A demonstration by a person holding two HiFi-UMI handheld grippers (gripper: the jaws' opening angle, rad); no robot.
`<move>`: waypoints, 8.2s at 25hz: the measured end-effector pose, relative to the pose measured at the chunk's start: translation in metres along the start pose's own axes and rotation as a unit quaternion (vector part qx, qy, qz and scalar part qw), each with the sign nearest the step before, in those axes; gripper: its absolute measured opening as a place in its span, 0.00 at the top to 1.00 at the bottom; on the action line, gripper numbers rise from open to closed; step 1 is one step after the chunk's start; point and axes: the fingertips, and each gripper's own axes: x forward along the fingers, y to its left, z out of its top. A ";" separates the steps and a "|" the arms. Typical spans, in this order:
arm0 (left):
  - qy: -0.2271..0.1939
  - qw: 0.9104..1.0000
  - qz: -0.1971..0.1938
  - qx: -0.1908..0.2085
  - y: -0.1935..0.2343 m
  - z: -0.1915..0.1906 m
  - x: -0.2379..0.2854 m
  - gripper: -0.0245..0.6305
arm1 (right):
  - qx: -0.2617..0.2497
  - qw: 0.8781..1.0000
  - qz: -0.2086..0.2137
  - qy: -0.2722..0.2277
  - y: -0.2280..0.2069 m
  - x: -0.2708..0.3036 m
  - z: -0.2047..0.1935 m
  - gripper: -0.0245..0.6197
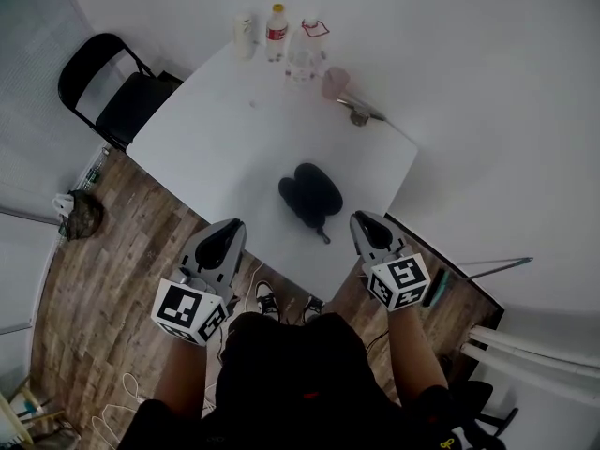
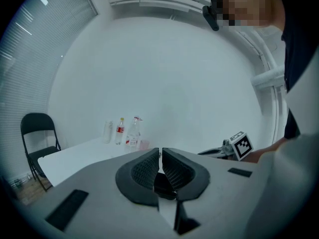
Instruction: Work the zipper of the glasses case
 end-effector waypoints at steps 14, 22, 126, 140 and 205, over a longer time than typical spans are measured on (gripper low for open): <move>0.008 0.999 0.039 -0.031 -0.023 -0.023 0.019 0.91 | -0.009 0.988 0.018 0.153 -0.074 0.106 -0.109 0.75; 0.018 0.998 0.046 -0.033 -0.016 -0.030 0.023 0.91 | -0.020 0.976 0.021 0.214 -0.077 0.142 -0.149 0.74; -0.166 0.894 -0.353 -0.222 -0.135 0.080 0.044 0.45 | 0.275 0.833 0.472 -0.085 0.099 -0.076 0.092 0.55; -0.156 0.883 -0.373 -0.238 -0.149 0.077 0.047 0.41 | 0.220 0.853 0.472 -0.036 0.113 -0.072 0.083 0.55; -0.178 0.897 -0.223 -0.337 -0.087 0.111 0.059 0.56 | -0.210 0.950 0.164 -0.161 0.082 -0.066 0.107 0.93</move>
